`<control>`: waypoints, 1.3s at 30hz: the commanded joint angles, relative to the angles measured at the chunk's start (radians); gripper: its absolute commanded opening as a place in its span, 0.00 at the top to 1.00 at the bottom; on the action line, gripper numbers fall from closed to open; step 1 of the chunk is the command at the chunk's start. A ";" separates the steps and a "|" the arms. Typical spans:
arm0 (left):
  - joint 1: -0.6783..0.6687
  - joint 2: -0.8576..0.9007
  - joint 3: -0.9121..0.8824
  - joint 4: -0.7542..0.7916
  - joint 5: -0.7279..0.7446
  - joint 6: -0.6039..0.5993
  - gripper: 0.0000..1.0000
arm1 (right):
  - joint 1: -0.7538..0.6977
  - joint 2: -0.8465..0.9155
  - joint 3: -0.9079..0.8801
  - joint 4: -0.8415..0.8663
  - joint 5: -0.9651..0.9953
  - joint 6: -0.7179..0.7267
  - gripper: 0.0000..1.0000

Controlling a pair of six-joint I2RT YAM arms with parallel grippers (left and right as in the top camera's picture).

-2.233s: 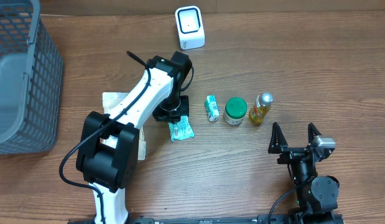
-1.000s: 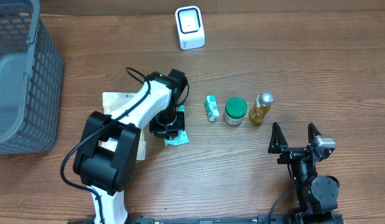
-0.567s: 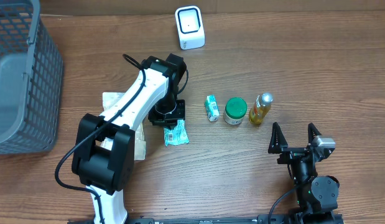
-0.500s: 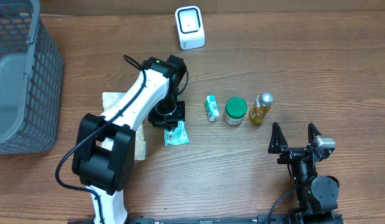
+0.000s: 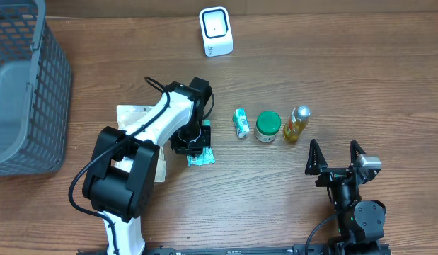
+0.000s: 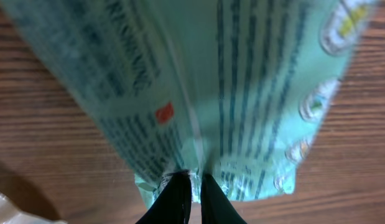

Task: Scan the item barcode
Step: 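Set the tissue pack on the table and open the left gripper, then lift the left gripper and retract it to the left above the clear bag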

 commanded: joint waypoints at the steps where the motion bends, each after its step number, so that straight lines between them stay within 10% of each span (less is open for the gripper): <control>1: -0.006 0.006 -0.034 0.011 -0.021 0.004 0.87 | -0.002 -0.010 -0.011 0.005 -0.002 -0.004 0.00; 12: -0.006 0.006 -0.059 0.008 -0.114 0.005 0.55 | -0.002 -0.010 -0.011 0.005 -0.002 -0.005 0.00; 28: 0.109 -0.387 0.049 -0.008 -0.121 0.008 0.50 | -0.002 -0.010 -0.011 0.005 -0.002 -0.005 0.00; 29: 0.137 -0.422 0.057 -0.008 -0.137 0.008 0.46 | -0.002 -0.010 -0.011 0.005 -0.002 -0.005 0.00; 30: 0.159 -0.447 0.060 -0.007 -0.148 0.008 0.00 | -0.002 -0.010 -0.011 0.005 -0.002 -0.005 0.00; 39: 0.304 -0.541 0.060 -0.008 -0.165 0.008 0.00 | -0.002 -0.010 -0.011 0.005 -0.002 -0.005 0.00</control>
